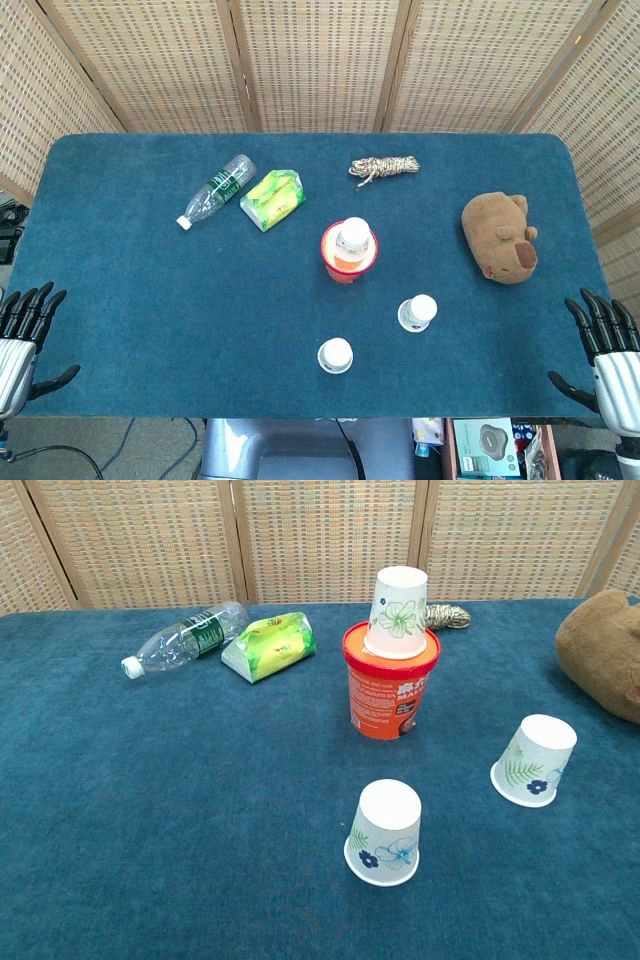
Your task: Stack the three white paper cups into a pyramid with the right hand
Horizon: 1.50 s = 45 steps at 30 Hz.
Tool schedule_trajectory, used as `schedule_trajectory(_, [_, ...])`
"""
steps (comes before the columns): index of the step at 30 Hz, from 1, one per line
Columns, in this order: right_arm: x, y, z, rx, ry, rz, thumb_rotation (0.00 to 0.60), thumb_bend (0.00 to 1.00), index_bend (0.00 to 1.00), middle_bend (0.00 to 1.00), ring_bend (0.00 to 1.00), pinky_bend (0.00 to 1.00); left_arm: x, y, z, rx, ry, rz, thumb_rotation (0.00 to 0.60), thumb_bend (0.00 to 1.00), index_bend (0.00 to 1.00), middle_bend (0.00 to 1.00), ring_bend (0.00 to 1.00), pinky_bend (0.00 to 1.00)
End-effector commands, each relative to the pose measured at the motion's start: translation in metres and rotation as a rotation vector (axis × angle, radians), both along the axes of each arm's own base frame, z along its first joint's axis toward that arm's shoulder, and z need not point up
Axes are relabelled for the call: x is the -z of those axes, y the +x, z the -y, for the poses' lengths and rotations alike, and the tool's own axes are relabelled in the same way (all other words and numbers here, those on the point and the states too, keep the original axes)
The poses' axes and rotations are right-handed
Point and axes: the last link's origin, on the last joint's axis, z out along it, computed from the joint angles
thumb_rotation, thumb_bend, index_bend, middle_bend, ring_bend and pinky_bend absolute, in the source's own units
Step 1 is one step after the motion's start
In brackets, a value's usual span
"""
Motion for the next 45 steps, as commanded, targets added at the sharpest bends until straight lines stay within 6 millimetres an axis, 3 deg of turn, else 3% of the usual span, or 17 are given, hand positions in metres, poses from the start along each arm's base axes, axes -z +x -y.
schedule_trajectory(1, [0.001, 0.0, 0.001, -0.003, 0.012, 0.005, 0.6, 0.0, 0.0, 0.0, 0.0, 0.0, 0.0, 0.0, 0.001, 0.004, 0.0, -0.005, 0.6, 0.12, 0.0, 0.0, 0.0, 0.0])
schedule_trajectory(5, [0.004, 0.002, 0.011, -0.024, 0.045, 0.018, 0.6, 0.0, 0.0, 0.0, 0.0, 0.0, 0.001, 0.001, 0.0, 0.006, 0.002, -0.007, 0.6, 0.12, 0.0, 0.0, 0.0, 0.0])
schedule_trajectory(10, [0.014, 0.009, 0.052, -0.087, 0.148, 0.016, 0.6, 0.0, 0.01, 0.09, 0.0, 0.01, 0.0, 0.001, -0.002, 0.003, 0.012, -0.001, 0.6, 0.12, 0.0, 0.0, 0.0, 0.0])
schedule_trajectory(16, [0.043, 0.037, 0.105, -0.134, 0.349, 0.111, 0.6, 0.0, 0.11, 0.22, 0.11, 0.18, 0.001, -0.001, -0.009, -0.023, 0.007, -0.005, 0.6, 0.12, 0.0, 0.0, 0.0, 0.0])
schedule_trajectory(24, [0.089, 0.065, 0.146, -0.117, 0.489, 0.11, 0.6, 0.04, 0.17, 0.29, 0.19, 0.3, 0.003, -0.005, -0.018, -0.053, 0.002, -0.008, 0.6, 0.12, 0.0, 0.0, 0.0, 0.0])
schedule_trajectory(28, [0.107, 0.075, 0.156, -0.098, 0.527, 0.098, 0.6, 0.06, 0.18, 0.3, 0.2, 0.32, 0.003, -0.006, -0.021, -0.062, -0.003, -0.008, 0.6, 0.12, 0.0, 0.0, 0.0, 0.0])
schedule_trajectory(37, [0.144, 0.085, 0.157, -0.072, 0.598, 0.028, 0.6, 0.08, 0.23, 0.35, 0.25, 0.35, 0.004, -0.007, -0.025, -0.072, -0.015, -0.007, 0.6, 0.12, 0.0, 0.0, 0.0, 0.0])
schedule_trajectory(45, [0.154, 0.076, 0.166, -0.019, 0.583, -0.005, 0.6, 0.13, 0.28, 0.4, 0.31, 0.44, 0.004, -0.006, -0.025, -0.074, -0.021, 0.003, 0.6, 0.12, 0.0, 0.0, 0.0, 0.0])
